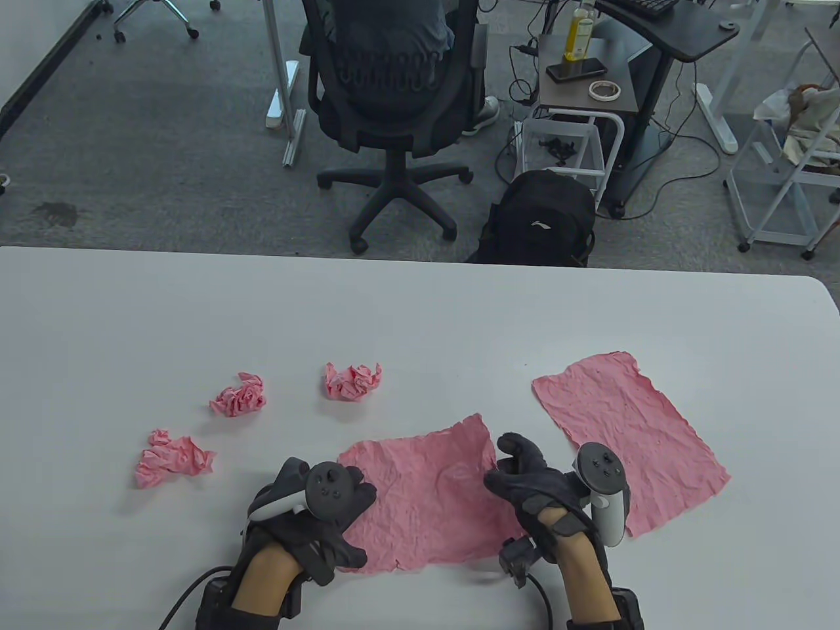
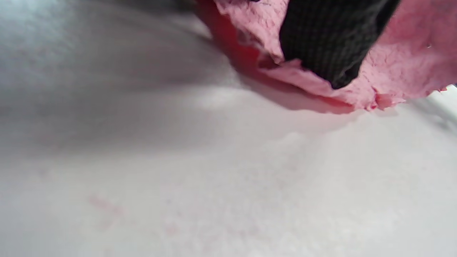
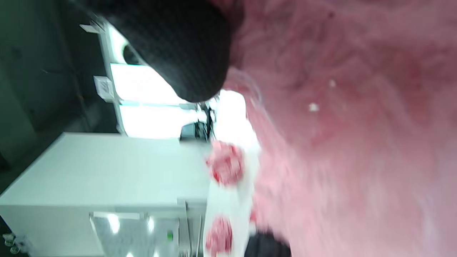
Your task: Flatten crumpled papers and stack
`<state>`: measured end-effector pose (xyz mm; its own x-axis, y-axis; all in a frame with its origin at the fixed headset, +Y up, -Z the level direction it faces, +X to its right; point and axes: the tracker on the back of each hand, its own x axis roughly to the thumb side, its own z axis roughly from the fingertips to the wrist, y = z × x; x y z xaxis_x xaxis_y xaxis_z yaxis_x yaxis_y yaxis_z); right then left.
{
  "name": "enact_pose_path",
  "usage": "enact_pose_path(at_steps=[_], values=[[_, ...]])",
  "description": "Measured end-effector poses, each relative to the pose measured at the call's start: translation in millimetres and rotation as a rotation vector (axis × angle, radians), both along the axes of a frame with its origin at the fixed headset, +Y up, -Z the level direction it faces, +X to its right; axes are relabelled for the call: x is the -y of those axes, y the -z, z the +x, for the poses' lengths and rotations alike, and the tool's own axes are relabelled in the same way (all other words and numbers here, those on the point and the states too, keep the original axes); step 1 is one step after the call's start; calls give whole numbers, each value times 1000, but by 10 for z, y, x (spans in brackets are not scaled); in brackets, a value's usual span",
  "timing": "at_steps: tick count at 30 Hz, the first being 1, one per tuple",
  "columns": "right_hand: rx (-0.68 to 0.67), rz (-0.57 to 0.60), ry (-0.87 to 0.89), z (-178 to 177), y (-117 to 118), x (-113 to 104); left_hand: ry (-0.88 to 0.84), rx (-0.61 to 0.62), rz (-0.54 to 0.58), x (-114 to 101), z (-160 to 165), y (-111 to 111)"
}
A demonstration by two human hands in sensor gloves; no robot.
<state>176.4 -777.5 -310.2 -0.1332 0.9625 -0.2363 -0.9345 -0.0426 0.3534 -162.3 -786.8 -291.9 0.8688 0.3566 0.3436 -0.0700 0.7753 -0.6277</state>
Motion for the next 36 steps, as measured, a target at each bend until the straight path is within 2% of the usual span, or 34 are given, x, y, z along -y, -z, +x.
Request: enact_pose_path(at_steps=[3, 8, 10, 13, 15, 17, 20, 23, 24, 25, 27, 29, 30, 33, 36], values=[[-68, -36, -61, -18, -14, 53, -3, 0, 1, 2, -1, -3], [82, 79, -121, 64, 14, -51, -3, 19, 27, -5, -8, 6], [166, 132, -84, 194, 36, -115, -64, -2, 111, -48, -31, 30], [418, 229, 113, 548, 77, -209, -221, -83, 241, -159, -70, 56], [598, 288, 259, 817, 42, -227, -260, -93, 296, -202, -78, 36], [795, 338, 361, 1096, -25, -224, -263, -88, 320, -220, -65, 27], [1000, 370, 366, 1407, -144, -190, -241, -75, 301, -219, -38, 31], [1116, 296, 201, 1633, -276, -100, -244, -77, 313, -215, -31, 24], [1124, 282, 156, 1657, -287, -88, -245, -78, 314, -216, -33, 27], [1125, 243, 19, 1705, -293, -65, -245, -81, 313, -219, -35, 28], [1128, 216, -69, 1699, -312, -73, -240, -84, 318, -221, -45, 20], [1133, 259, -198, 1667, -346, -158, -231, -97, 325, -218, -62, 13], [1132, 302, -329, 1649, -370, -239, -225, -113, 330, -218, -75, 18], [1117, 478, -653, 1538, -424, -466, -196, -176, 369, -253, -127, 23], [1037, 571, -713, 1337, -436, -598, -175, -233, 396, -281, -178, 21]])
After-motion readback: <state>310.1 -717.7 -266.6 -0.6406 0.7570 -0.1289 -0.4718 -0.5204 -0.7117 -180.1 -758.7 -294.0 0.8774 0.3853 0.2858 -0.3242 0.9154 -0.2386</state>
